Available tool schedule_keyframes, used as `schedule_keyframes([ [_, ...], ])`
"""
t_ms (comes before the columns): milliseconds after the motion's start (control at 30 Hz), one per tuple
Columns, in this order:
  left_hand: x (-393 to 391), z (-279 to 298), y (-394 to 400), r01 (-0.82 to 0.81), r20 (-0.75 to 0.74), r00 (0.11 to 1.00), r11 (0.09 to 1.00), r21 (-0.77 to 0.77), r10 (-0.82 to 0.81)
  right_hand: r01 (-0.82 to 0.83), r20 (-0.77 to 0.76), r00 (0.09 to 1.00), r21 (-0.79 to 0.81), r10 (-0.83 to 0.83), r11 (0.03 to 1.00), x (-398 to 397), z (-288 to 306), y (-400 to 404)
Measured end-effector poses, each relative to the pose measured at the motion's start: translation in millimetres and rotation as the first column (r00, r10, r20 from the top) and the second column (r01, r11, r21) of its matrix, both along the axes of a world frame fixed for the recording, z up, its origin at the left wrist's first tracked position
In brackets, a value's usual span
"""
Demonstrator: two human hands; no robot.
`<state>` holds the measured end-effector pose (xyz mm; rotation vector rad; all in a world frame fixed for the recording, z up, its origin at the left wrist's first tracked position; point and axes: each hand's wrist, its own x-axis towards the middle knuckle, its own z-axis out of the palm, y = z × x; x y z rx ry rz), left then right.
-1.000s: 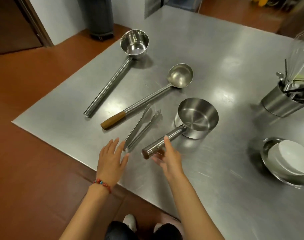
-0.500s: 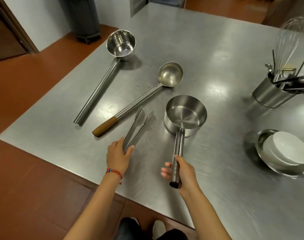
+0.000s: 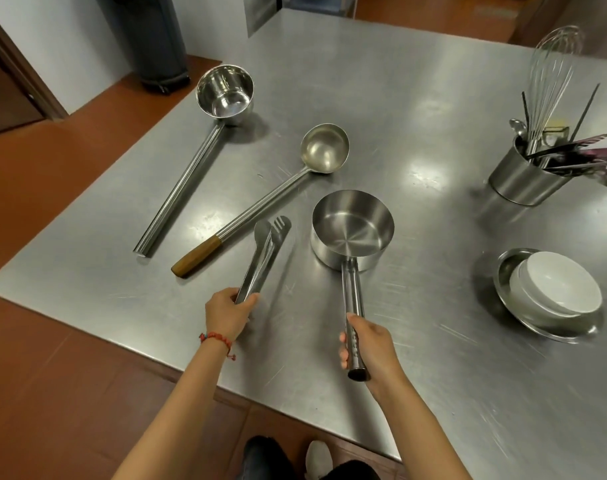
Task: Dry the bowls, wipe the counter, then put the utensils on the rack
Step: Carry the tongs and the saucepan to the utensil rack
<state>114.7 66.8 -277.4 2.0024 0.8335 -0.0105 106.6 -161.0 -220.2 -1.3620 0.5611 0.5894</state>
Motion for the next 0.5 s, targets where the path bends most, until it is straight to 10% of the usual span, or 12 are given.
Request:
schedule_keyframes([
  [267,-38.8,35.3,-34.9,-0.157,0.035,0.972,0.759,-0.632,0.231,-0.039,0.046,0.998,0.037,0.037,0.999,-15.8,-0.6,-14.0],
  [500,-63.5,52.8,-43.8,-0.239,0.087,0.884,0.605,-0.759,0.459,-0.154,0.154,0.977,0.022,0.149,0.988,-20.3,13.3,-7.5],
])
